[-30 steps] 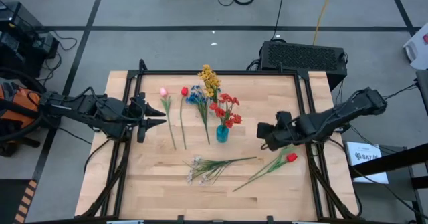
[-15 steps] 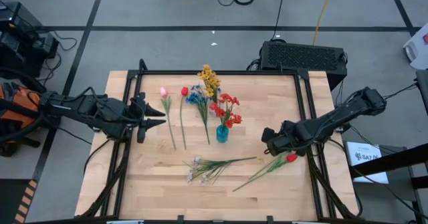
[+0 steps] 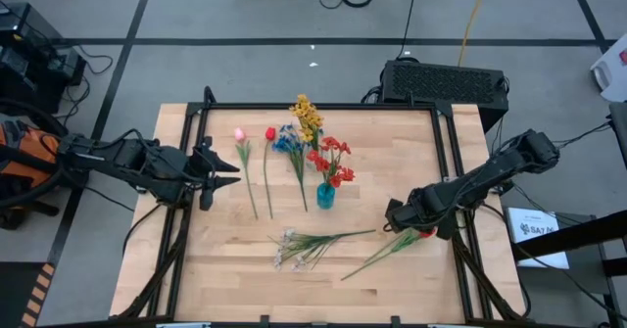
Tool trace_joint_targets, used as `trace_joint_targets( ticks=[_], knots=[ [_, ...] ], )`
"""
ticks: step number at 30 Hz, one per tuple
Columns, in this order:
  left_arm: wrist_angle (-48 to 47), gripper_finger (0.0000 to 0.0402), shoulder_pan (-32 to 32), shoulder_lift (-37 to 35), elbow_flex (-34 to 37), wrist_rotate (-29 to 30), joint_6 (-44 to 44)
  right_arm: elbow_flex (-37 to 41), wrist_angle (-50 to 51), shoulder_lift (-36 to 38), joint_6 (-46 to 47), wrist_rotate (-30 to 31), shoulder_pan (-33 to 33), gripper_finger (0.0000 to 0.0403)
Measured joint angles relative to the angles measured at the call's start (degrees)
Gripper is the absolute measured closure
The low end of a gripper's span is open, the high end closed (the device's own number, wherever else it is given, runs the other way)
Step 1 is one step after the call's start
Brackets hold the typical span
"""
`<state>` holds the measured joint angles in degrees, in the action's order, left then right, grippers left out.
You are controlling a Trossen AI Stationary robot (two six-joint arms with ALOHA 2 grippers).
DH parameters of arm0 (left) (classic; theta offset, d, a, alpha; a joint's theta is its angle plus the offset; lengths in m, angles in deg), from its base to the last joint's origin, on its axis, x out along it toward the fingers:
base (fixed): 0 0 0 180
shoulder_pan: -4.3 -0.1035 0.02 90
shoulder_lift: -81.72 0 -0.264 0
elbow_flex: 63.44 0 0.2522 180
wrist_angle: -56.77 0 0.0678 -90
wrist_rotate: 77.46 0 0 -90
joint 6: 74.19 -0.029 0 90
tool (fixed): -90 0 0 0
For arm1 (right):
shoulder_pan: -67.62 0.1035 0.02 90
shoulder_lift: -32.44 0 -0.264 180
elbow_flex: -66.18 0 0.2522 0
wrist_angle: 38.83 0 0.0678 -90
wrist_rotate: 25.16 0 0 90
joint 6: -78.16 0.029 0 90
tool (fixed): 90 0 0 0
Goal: Sort flowers into vase by color
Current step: Put the right pink tulip into the transparent vase
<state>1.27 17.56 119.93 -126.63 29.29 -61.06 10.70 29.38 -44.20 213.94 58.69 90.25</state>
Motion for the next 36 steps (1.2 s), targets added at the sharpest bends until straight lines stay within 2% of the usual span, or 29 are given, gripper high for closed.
trace_joint_targets(
  ticks=[19,22,26,29,36],
  knots=[
    [0.0,0.0279,0.0,0.0,0.0,0.0,-0.5,0.0,-6.1,-10.7,-0.8,1.9,-0.1,0.0307],
    [0.0,0.0279,0.0,0.0,0.0,0.0,-0.5,0.0,-7.1,-10.8,-1.0,3.5,-0.1,0.0328],
    [0.0,0.0279,0.0,0.0,0.0,0.0,-0.4,0.0,-7.6,-10.8,-1.6,4.5,-0.1,0.0387],
    [0.0,0.0279,0.0,0.0,0.0,0.0,-0.4,-0.5,-7.3,-10.8,-2.4,5.2,-0.1,0.0392],
    [0.0,0.0279,0.0,0.0,0.0,0.0,-0.4,-7.2,-3.1,-10.9,-3.6,17.0,-0.3,0.0399]
  ],
)
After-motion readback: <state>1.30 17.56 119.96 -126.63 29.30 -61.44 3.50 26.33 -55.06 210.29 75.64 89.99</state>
